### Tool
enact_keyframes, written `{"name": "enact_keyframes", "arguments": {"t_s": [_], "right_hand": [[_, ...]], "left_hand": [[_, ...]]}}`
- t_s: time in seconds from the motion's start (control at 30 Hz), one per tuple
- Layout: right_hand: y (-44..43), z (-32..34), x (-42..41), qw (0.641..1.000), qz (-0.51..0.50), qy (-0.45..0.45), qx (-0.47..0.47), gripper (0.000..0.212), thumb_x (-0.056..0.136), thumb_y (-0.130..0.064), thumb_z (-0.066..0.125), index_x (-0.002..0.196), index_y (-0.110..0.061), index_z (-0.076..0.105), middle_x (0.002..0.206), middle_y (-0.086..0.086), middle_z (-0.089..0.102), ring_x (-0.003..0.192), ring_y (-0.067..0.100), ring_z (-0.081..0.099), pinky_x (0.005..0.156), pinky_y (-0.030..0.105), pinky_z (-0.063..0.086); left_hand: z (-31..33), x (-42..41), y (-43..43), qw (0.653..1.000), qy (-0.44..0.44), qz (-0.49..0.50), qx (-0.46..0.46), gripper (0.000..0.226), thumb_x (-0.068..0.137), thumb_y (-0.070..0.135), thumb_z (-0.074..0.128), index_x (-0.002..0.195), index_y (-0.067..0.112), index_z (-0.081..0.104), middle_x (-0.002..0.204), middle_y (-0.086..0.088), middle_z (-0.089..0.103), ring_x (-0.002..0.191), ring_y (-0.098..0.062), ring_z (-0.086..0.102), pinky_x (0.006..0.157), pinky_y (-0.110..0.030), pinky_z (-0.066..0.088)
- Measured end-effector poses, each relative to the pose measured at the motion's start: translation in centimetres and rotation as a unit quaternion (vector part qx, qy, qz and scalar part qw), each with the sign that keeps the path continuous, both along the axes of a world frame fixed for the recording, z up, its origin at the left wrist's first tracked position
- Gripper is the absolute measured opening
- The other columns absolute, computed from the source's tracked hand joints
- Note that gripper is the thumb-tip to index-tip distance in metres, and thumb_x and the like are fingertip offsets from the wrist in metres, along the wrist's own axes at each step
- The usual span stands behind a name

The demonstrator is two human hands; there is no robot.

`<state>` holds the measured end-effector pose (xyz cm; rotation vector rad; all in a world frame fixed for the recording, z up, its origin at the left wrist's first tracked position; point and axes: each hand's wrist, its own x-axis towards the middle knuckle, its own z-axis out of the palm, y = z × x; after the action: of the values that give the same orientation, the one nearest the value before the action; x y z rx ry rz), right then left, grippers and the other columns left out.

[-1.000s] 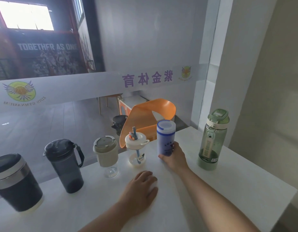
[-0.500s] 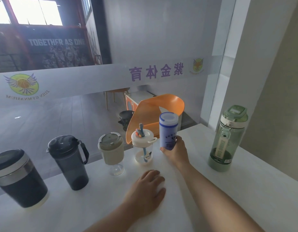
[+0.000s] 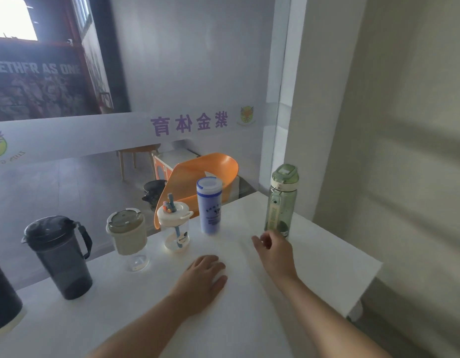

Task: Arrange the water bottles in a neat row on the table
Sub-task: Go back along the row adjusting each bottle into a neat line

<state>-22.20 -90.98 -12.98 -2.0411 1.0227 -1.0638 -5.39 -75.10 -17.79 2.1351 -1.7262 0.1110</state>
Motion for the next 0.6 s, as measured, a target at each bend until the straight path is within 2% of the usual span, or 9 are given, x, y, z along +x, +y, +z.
{"name": "enact_keyframes", "arguments": {"t_s": [0.07,0.13,0.17,0.2,0.23,0.3,0.37,0.47,0.6], "right_hand": [[-0.8,0.3,-2.6,0.998,-0.053,-0.013,0.003,0.031,0.086,-0.034,0.074,0.074,-0.019,0.049,0.073,-0.003,0.053,0.066,0.018,0.052,0.056,0.024,0.037],[-2.3,0.3,-4.2,0.995,-0.093,-0.018,0.026,0.031,0.082,-0.034,0.077,0.086,-0.018,0.051,0.086,-0.001,0.053,0.078,0.022,0.056,0.062,0.029,0.039],[-3.1,0.2,-4.6,0.994,-0.093,-0.014,0.054,0.038,0.08,-0.036,0.079,0.102,-0.016,0.054,0.099,0.001,0.055,0.09,0.023,0.058,0.07,0.031,0.045],[-4.1,0.1,-4.8,0.993,-0.082,-0.005,0.084,0.056,0.079,-0.037,0.08,0.122,-0.015,0.052,0.114,0.004,0.054,0.105,0.024,0.058,0.083,0.035,0.048],[-5.0,0.1,-4.9,0.992,-0.061,0.008,0.113,0.076,0.078,-0.037,0.081,0.139,-0.014,0.044,0.129,0.007,0.051,0.119,0.025,0.054,0.095,0.038,0.047],[-6.5,0.2,-4.7,0.987,-0.006,0.02,0.16,0.097,0.078,-0.034,0.083,0.154,-0.017,0.025,0.146,0.006,0.043,0.134,0.022,0.046,0.107,0.04,0.042],[-7.4,0.3,-4.3,0.981,0.047,0.02,0.185,0.097,0.079,-0.032,0.083,0.155,-0.021,0.023,0.148,-0.001,0.043,0.131,0.019,0.048,0.105,0.038,0.042],[-8.5,-0.1,-3.2,0.986,0.044,0.036,0.157,0.077,0.077,-0.028,0.083,0.143,-0.024,0.043,0.134,-0.004,0.055,0.115,0.017,0.057,0.092,0.029,0.042],[-8.8,-0.5,-0.8,0.99,0.002,0.053,0.127,0.089,0.059,-0.054,0.085,0.136,-0.028,0.049,0.121,0.0,0.052,0.112,0.023,0.059,0.094,0.038,0.052]], "left_hand": [[0.0,-1.9,-1.7,1.0,-0.004,-0.001,-0.007,0.053,0.094,0.059,0.03,0.126,0.03,0.062,0.135,0.004,0.056,0.129,-0.018,0.048,0.109,-0.027,0.032],[-0.2,-3.0,-2.9,1.0,-0.005,0.005,-0.015,0.051,0.093,0.058,0.034,0.123,0.03,0.064,0.132,0.003,0.06,0.126,-0.019,0.052,0.108,-0.028,0.035],[-0.4,-3.1,-3.2,1.0,-0.006,0.006,-0.018,0.05,0.093,0.057,0.035,0.122,0.029,0.065,0.132,0.003,0.06,0.126,-0.019,0.052,0.107,-0.028,0.035],[-0.5,-3.1,-3.4,1.0,-0.006,0.006,-0.021,0.049,0.093,0.057,0.036,0.122,0.029,0.064,0.132,0.003,0.06,0.126,-0.019,0.052,0.107,-0.028,0.035],[-0.5,-3.1,-3.5,1.0,-0.004,0.006,-0.023,0.048,0.093,0.057,0.037,0.122,0.03,0.064,0.133,0.004,0.059,0.126,-0.018,0.052,0.107,-0.028,0.035],[-0.7,-2.8,-3.5,1.0,0.001,0.001,-0.026,0.046,0.093,0.056,0.038,0.123,0.031,0.062,0.134,0.006,0.056,0.128,-0.016,0.049,0.107,-0.028,0.035],[-0.8,-2.6,-3.6,1.0,0.009,-0.007,-0.028,0.044,0.094,0.057,0.038,0.124,0.033,0.06,0.136,0.009,0.053,0.13,-0.014,0.046,0.108,-0.027,0.035],[-0.7,-2.4,-3.7,1.0,0.011,-0.02,-0.019,0.046,0.093,0.058,0.035,0.127,0.034,0.056,0.14,0.012,0.047,0.134,-0.011,0.039,0.11,-0.024,0.031],[-0.8,-2.3,-3.8,0.999,0.014,-0.025,-0.02,0.045,0.094,0.057,0.035,0.128,0.034,0.054,0.143,0.012,0.044,0.136,-0.01,0.036,0.112,-0.023,0.028]]}}
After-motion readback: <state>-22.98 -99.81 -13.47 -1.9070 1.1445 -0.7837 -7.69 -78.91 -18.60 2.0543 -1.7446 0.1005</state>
